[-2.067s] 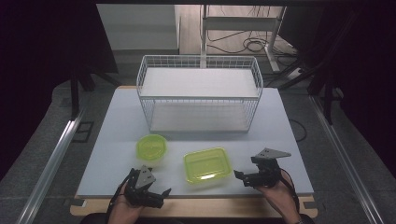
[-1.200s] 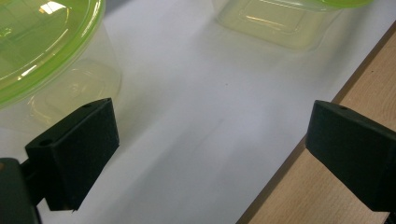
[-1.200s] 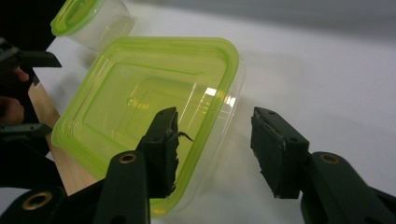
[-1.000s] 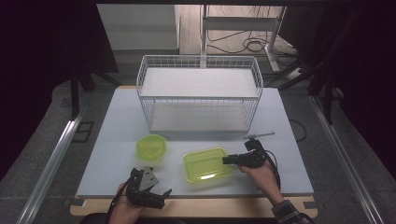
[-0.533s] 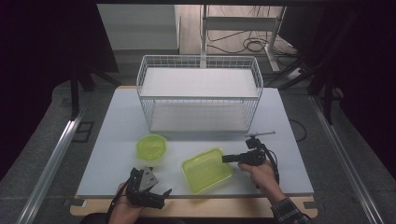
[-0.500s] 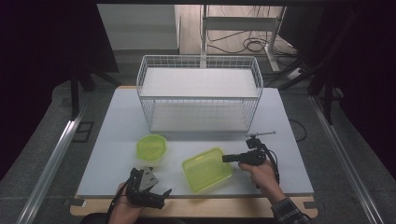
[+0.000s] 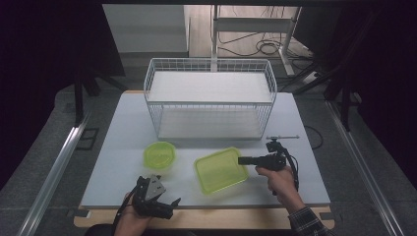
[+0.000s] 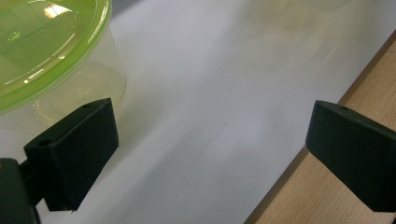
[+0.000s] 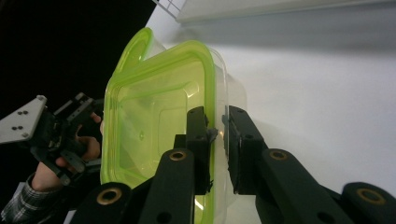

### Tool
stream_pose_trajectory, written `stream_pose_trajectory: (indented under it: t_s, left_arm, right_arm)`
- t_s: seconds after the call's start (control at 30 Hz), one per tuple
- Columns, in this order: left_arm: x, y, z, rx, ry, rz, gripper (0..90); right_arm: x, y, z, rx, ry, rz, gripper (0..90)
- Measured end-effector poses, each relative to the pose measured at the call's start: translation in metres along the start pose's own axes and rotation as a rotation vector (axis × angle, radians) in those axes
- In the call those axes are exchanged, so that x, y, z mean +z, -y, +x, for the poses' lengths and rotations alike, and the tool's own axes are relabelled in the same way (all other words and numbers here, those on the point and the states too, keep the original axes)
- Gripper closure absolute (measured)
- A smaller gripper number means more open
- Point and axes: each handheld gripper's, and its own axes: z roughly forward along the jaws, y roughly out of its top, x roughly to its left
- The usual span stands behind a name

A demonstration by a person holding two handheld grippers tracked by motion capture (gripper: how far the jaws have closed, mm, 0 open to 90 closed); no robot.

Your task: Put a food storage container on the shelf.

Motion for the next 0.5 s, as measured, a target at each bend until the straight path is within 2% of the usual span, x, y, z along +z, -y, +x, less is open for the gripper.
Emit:
stream_pose_trajectory:
  t_s: [0.5]
  left_arm:
    - [0.003,0.0,0.0,0.005,0.015,0.006,1.7]
  right_arm:
    - [-0.015,-0.019,0.014,-0.014,-0.013,-0.061,79.8]
